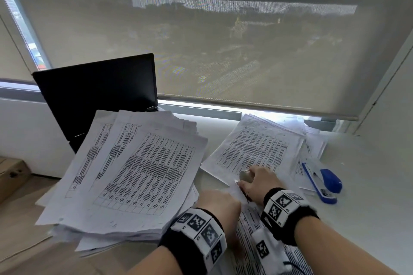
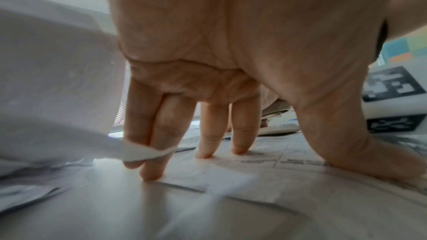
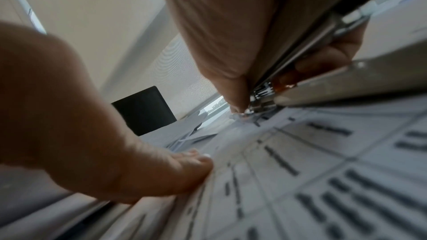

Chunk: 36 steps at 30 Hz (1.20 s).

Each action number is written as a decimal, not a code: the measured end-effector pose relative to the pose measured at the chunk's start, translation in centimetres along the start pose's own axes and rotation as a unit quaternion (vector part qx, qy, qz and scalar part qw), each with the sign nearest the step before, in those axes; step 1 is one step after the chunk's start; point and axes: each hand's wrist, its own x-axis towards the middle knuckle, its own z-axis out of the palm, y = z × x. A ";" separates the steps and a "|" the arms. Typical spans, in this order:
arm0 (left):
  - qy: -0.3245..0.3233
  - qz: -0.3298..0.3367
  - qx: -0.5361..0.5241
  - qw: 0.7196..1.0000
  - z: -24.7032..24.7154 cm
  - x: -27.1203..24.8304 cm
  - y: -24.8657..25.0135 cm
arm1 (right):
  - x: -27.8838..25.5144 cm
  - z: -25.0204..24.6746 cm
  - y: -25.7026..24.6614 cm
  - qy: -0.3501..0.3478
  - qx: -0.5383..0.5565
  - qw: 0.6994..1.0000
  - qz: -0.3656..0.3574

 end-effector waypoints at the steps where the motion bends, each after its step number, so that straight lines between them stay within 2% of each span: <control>1: 0.003 0.001 -0.001 1.000 0.1 0.1 0.0 | 0.0 0.0 0.1 0.000 -0.002 1.000 -0.005; 6: 0.008 -0.005 -0.006 1.000 0.5 0.2 -0.1 | -0.1 -0.6 0.4 -0.007 0.023 1.000 -0.015; 10: 0.051 -0.005 -0.033 0.998 0.7 0.0 -0.2 | -0.4 -0.5 0.5 -0.001 0.032 0.999 -0.023; 18: 0.078 -0.015 -0.053 0.995 0.8 0.1 -0.2 | -0.8 -0.2 0.6 -0.010 0.031 0.998 -0.053; 23: 0.062 -0.008 -0.037 0.997 0.6 0.1 -0.1 | -0.6 0.0 0.4 -0.019 0.018 0.998 -0.055; 30: 0.049 0.003 -0.037 0.998 0.3 -0.2 0.1 | 0.0 -0.4 1.4 -0.021 0.093 0.995 -0.031; 32: 0.038 -0.009 -0.033 0.999 0.3 -0.1 0.1 | -0.1 -0.5 1.7 -0.024 0.120 0.992 -0.040; 36: 0.022 -0.010 -0.017 1.000 0.0 0.0 0.0 | -0.6 -0.7 1.9 -0.073 0.139 0.984 -0.084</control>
